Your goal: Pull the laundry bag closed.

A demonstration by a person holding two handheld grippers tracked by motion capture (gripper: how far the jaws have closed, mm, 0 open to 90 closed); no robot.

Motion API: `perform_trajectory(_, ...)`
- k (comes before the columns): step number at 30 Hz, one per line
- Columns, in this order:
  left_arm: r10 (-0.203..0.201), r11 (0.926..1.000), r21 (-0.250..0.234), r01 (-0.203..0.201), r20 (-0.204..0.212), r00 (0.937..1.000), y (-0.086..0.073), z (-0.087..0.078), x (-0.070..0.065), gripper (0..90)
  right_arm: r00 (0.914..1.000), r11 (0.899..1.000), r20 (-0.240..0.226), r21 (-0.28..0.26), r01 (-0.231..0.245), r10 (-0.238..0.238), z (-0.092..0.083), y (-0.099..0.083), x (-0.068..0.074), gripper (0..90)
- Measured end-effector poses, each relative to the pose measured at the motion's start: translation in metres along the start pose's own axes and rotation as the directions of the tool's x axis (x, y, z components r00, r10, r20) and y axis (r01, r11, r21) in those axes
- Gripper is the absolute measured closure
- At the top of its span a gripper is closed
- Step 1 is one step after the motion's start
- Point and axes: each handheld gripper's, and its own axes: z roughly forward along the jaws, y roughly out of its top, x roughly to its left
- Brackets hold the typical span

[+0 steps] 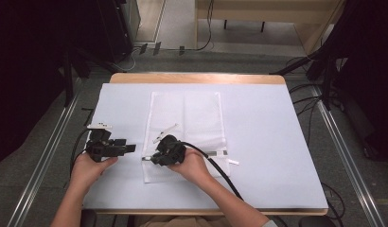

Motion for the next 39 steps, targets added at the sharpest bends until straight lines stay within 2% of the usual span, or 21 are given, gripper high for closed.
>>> perform_trajectory(2,0.01,0.9999,0.005,-0.01,-0.006,0.9999,-0.002,-0.001,0.0,39.8,1.0,1.0,-0.004,-0.002,-0.002,0.002,0.003,0.0,0.0,79.0)
perform_trajectory(8,-0.024,0.9996,-0.015,0.024,-0.015,0.9996,-0.008,-0.01,0.009,40.0,0.9999,1.0,-0.014,-0.011,-0.008,0.008,0.01,0.006,0.0,78.9)
perform_trajectory(16,-0.018,0.9998,-0.012,0.018,-0.016,0.9997,-0.009,-0.009,0.01,40.5,0.9995,1.0,-0.026,-0.008,-0.019,0.019,0.017,0.013,0.002,82.0)
perform_trajectory(26,-0.024,0.9997,-0.009,0.024,0.0,0.9997,-0.01,-0.007,0.011,40.6,0.9998,1.0,-0.018,0.006,0.01,-0.01,0.024,0.019,0.006,87.3)
perform_trajectory(28,-0.01,0.9999,-0.013,0.01,0.007,0.9999,-0.011,-0.007,0.01,42.5,0.9997,1.0,-0.011,0.011,0.021,-0.021,0.022,0.019,0.006,87.7)
perform_trajectory(29,-0.002,0.9998,-0.02,0.002,0.023,0.9997,-0.011,-0.006,0.009,45.2,0.9994,0.999,-0.005,0.008,0.035,-0.035,0.018,0.02,0.007,87.7)
perform_trajectory(31,0.006,0.9998,-0.021,-0.005,0.028,0.9996,-0.011,-0.006,0.008,48.1,0.9986,0.999,-0.003,-0.013,0.052,-0.052,0.013,0.022,0.006,87.7)
perform_trajectory(32,0.032,0.999,-0.031,-0.031,0.037,0.9988,-0.011,-0.005,0.005,49.3,0.9987,0.999,-0.001,-0.012,0.05,-0.05,0.011,0.023,0.006,87.7)
perform_trajectory(34,0.041,0.9987,-0.033,-0.04,0.05,0.9979,-0.011,-0.005,0.003,49.6,0.9985,0.998,0.001,-0.017,0.054,-0.054,0.008,0.024,0.006,87.7)
perform_trajectory(39,0.085,0.9962,0.012,-0.087,0.085,0.9927,-0.01,0.0,-0.003,48.5,0.9989,0.998,0.006,-0.046,0.047,-0.046,0.0,0.027,0.005,87.7)
